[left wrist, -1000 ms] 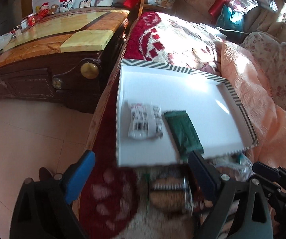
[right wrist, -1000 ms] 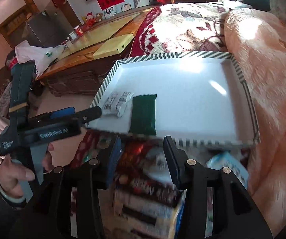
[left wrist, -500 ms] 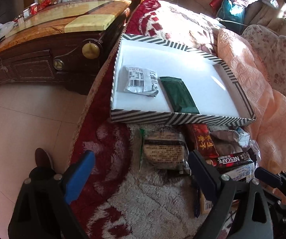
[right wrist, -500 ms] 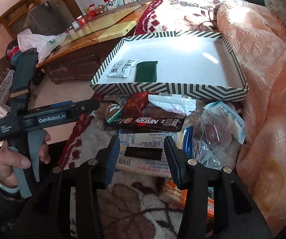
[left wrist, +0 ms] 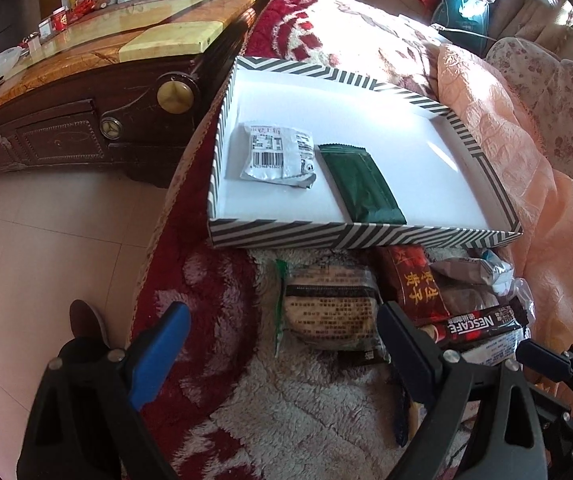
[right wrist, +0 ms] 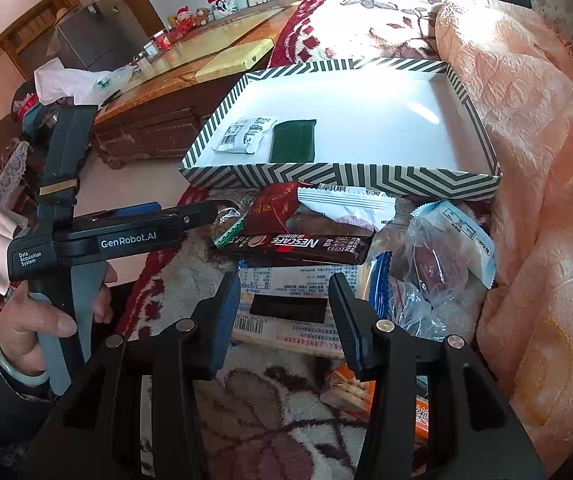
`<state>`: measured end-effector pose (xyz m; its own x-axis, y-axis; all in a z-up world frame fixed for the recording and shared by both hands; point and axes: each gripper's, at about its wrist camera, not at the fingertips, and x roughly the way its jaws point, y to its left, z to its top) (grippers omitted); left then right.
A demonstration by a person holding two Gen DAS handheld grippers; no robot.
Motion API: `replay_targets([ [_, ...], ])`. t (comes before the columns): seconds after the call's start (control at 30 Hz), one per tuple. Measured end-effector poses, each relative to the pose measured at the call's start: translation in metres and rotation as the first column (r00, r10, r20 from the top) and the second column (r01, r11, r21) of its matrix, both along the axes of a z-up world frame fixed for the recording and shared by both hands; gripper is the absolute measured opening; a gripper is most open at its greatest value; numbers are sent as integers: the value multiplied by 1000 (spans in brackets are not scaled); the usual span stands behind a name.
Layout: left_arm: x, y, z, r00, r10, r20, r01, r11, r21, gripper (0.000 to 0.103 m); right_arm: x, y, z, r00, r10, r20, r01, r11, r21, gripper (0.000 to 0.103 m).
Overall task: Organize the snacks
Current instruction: 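Grasp the round biscuit pack with the left tool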
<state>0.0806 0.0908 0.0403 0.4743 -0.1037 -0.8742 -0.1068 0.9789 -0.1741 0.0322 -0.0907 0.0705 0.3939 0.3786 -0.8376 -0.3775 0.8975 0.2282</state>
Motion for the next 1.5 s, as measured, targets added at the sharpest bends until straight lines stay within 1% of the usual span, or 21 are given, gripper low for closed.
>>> replay_targets([
  [0.27, 6, -3, -6, 1000, -24, -9, 24, 1000, 13, 96, 0, 1, -2, 1000, 1, -11, -1, 1000, -4, 46],
  [0.63, 20, -6, -23, 997, -62, -50, 61, 998, -25, 96, 3, 0, -2, 1000, 0, -15, 0, 1000, -8, 46],
  [0.8, 22, -9, -27, 995, -83, -56, 82, 996, -19, 96, 7, 2, -2, 1000, 0, -22, 0, 1000, -2, 46],
  [0.97, 25, -8, -31, 993, -94, -67, 95, 995, 8, 96, 10, 7, -3, 1000, 9, -26, -9, 1000, -8, 46],
  [1.1, 26, -3, -31, 994, -92, -64, 91, 996, -15, 95, 13, 12, -5, 999, 15, -33, -15, 1000, -6, 46],
  [1.17, 26, -3, -31, 993, -99, -56, 99, 995, -11, 88, 17, 17, -5, 999, 24, -36, -24, 1000, -9, 46],
  [1.23, 24, -4, -29, 992, -121, -39, 121, 993, 4, 73, 21, 23, -4, 999, 31, -32, -31, 999, -16, 46],
  [1.27, 23, -3, -28, 991, -129, -31, 129, 991, 13, 68, 23, 27, -4, 999, 33, -30, -34, 999, -16, 46],
  [1.3, 22, -3, -27, 990, -135, -31, 136, 990, 30, 61, 26, 30, -3, 999, 36, -29, -37, 999, -14, 46],
  [1.33, 22, -2, -27, 990, -139, -35, 140, 989, 41, 60, 28, 34, -2, 999, 39, -30, -39, 999, -10, 46],
  [1.4, 21, 3, -27, 989, -146, -31, 147, 989, 26, 59, 38, 42, -4, 998, 38, -45, -39, 999, -20, 46],
  [1.5, 19, 6, -27, 989, -148, -28, 149, 989, 24, 59, 55, 54, -11, 997, 19, -71, -22, 999, -39, 46],
])
